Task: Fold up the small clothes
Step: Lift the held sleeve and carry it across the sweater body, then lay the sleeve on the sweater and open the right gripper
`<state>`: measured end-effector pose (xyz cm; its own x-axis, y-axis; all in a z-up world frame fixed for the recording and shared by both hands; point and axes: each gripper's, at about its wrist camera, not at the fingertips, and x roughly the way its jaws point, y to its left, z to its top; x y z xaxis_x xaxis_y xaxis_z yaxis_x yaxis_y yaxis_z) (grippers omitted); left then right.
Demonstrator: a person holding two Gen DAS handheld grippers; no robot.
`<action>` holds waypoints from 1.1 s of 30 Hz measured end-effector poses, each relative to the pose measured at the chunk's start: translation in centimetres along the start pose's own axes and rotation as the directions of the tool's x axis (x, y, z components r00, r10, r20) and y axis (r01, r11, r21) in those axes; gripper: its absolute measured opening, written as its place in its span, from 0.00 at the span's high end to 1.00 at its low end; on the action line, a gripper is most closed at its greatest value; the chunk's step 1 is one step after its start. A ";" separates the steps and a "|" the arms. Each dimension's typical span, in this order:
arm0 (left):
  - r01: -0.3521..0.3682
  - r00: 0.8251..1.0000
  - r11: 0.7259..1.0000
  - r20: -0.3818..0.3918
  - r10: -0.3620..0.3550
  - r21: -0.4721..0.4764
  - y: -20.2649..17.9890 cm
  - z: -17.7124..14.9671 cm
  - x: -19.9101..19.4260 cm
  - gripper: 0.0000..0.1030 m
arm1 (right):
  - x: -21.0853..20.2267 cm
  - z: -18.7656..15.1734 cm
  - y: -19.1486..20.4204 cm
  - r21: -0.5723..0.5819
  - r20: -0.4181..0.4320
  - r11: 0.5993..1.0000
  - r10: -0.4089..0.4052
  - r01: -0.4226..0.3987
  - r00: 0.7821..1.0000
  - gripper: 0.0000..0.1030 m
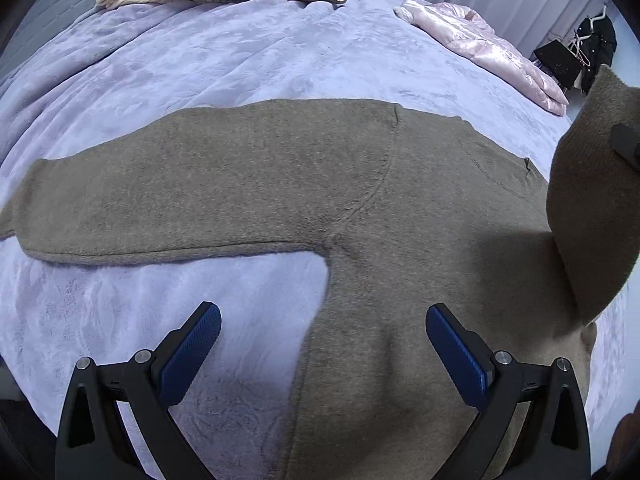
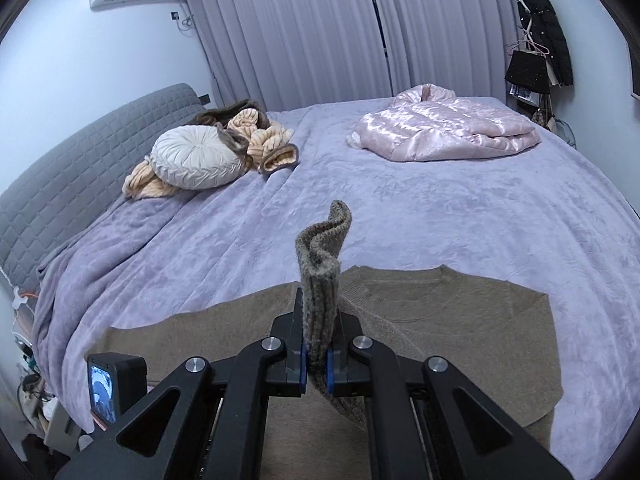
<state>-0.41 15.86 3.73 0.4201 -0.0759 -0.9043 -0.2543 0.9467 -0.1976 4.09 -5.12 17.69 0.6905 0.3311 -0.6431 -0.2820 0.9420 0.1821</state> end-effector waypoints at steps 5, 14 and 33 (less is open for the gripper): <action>-0.003 1.000 0.998 -0.018 0.002 -0.055 2.8 -0.6 0.4 0.00 | 4.2 -2.0 1.9 -0.026 -0.079 0.999 -0.021 0.019 0.997 0.94; -0.006 1.000 0.993 -0.018 0.004 -0.116 5.7 -1.6 -0.1 0.00 | 11.6 -6.5 5.1 -0.116 -0.228 0.992 -0.066 0.040 0.971 0.94; 0.062 0.998 0.997 0.014 -0.063 0.036 -3.6 0.7 -1.7 0.00 | 4.9 -5.8 -1.7 0.034 -0.190 0.994 0.111 -0.106 0.976 0.36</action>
<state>0.44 12.80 6.27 0.4473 -0.1310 -0.8847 -0.1960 0.9508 -0.2399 4.09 -5.42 9.86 0.5160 0.4166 -0.7484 -0.3310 0.9029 0.2744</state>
